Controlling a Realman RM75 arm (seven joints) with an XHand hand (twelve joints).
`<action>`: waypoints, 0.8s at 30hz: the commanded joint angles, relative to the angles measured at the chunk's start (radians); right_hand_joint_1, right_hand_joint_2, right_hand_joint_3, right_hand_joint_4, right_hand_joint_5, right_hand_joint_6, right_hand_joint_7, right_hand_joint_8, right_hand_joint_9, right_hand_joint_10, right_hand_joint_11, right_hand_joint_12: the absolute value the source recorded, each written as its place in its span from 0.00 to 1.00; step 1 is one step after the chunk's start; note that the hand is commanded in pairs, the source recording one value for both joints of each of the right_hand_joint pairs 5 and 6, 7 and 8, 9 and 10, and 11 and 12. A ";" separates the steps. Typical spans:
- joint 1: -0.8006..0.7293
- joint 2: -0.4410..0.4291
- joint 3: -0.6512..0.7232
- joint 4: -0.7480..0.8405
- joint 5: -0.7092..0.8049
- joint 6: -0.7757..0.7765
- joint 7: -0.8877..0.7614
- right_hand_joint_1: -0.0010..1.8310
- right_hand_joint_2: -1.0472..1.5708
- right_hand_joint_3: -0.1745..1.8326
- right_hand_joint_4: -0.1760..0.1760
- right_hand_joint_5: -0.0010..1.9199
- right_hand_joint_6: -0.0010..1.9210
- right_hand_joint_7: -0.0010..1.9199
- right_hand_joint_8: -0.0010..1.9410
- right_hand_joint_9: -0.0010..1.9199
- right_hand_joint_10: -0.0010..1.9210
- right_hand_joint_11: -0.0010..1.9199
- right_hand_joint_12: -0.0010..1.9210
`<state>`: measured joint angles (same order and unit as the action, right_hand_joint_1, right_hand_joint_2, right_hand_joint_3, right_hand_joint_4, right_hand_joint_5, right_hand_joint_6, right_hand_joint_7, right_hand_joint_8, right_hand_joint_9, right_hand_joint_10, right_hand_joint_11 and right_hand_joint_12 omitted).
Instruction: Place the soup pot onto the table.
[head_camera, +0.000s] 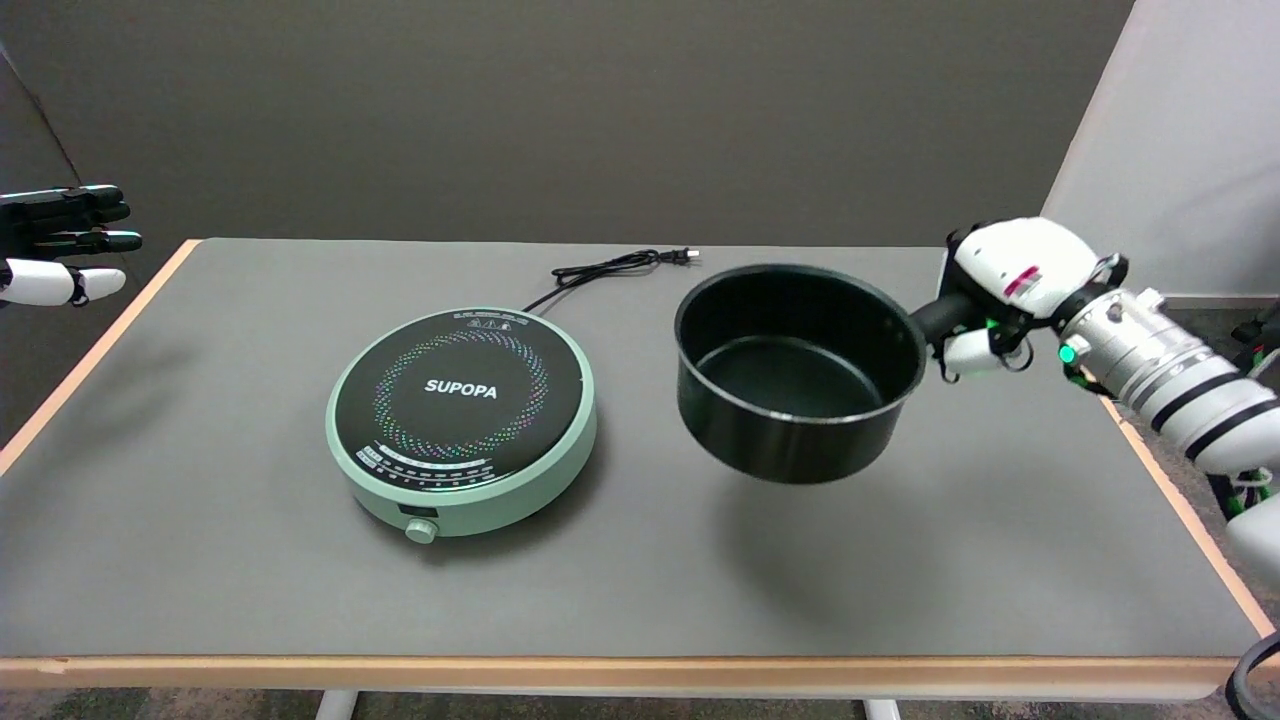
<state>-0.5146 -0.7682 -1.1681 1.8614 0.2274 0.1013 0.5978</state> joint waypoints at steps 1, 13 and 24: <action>-0.012 -0.210 -0.059 -0.004 -0.189 0.028 -0.024 0.58 0.69 0.63 0.41 1.00 1.00 1.00 0.99 1.00 1.00 1.00 1.00; 0.005 -0.460 -0.073 -0.018 -0.322 0.074 -0.147 0.58 0.68 0.63 0.40 0.99 0.99 0.99 0.98 0.99 0.99 0.99 0.99; 0.046 -0.503 -0.083 -0.089 -0.311 0.151 -0.253 0.59 0.68 0.63 0.39 0.99 0.99 0.99 0.98 0.99 0.99 0.99 0.99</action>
<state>-0.5103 -1.1220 -1.2283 1.8443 -0.0226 0.1637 0.4805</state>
